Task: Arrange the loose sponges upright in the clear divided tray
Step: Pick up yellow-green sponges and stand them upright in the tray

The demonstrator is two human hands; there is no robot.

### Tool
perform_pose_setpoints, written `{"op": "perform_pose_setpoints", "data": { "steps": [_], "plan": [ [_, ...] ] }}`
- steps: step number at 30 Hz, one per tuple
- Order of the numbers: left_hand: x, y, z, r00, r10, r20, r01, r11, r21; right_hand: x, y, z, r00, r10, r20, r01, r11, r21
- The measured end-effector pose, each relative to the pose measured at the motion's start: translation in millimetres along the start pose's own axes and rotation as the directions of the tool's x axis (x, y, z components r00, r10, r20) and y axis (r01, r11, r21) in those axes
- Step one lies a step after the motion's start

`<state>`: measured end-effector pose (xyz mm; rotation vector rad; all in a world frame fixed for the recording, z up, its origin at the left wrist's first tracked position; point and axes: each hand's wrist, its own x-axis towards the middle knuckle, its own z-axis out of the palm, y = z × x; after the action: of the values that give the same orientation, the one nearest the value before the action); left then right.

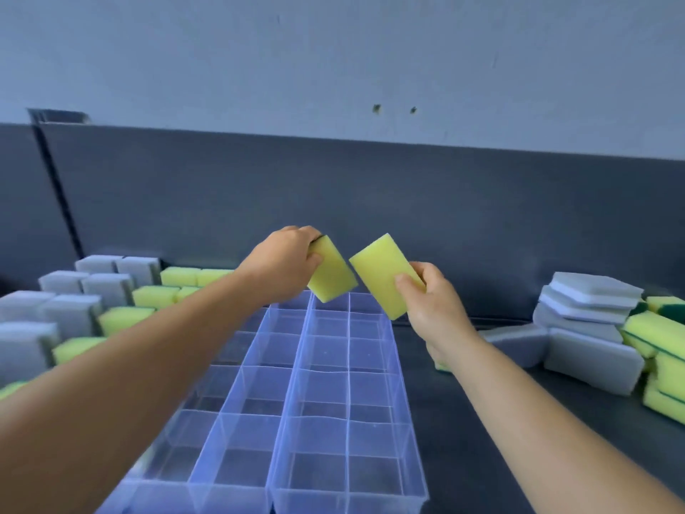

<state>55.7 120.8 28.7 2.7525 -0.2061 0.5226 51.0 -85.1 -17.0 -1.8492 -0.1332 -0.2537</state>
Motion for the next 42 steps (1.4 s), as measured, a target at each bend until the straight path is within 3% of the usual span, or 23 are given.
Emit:
{"op": "perform_pose_setpoints", "data": {
  "steps": [4,9,13,16,22,29,35,42],
  "plan": [
    [4,-30,-12,0.998,0.014,0.054,-0.016,0.999,0.038,17,-10,43,0.999,0.019,0.049,-0.021,0.999,0.036],
    [13,-66,-19,0.998,0.013,0.066,-0.018,0.997,0.077,38,-16,83,0.988,-0.009,0.151,0.027,0.993,-0.116],
    [22,-87,-21,0.994,-0.012,0.110,-0.001,0.994,0.111,53,-21,104,0.965,-0.123,0.231,0.182,0.950,-0.255],
    [32,-103,-18,0.990,-0.043,0.138,0.025,0.991,0.132,63,-22,119,0.939,-0.190,0.286,0.300,0.859,-0.415],
    [43,-127,-4,0.974,-0.056,0.218,0.024,0.989,0.148,79,-7,141,0.955,-0.222,0.197,0.288,0.854,-0.433],
    [50,-131,15,0.968,-0.024,0.251,-0.021,0.984,0.176,88,-2,151,0.948,-0.226,0.223,0.308,0.824,-0.476],
    [46,-135,24,0.959,0.035,0.281,-0.152,0.901,0.407,79,12,151,0.920,-0.212,0.330,0.387,0.631,-0.673],
    [45,-130,22,0.955,0.042,0.293,-0.168,0.892,0.421,77,7,154,0.914,-0.197,0.353,0.405,0.444,-0.799]
  ]
}}
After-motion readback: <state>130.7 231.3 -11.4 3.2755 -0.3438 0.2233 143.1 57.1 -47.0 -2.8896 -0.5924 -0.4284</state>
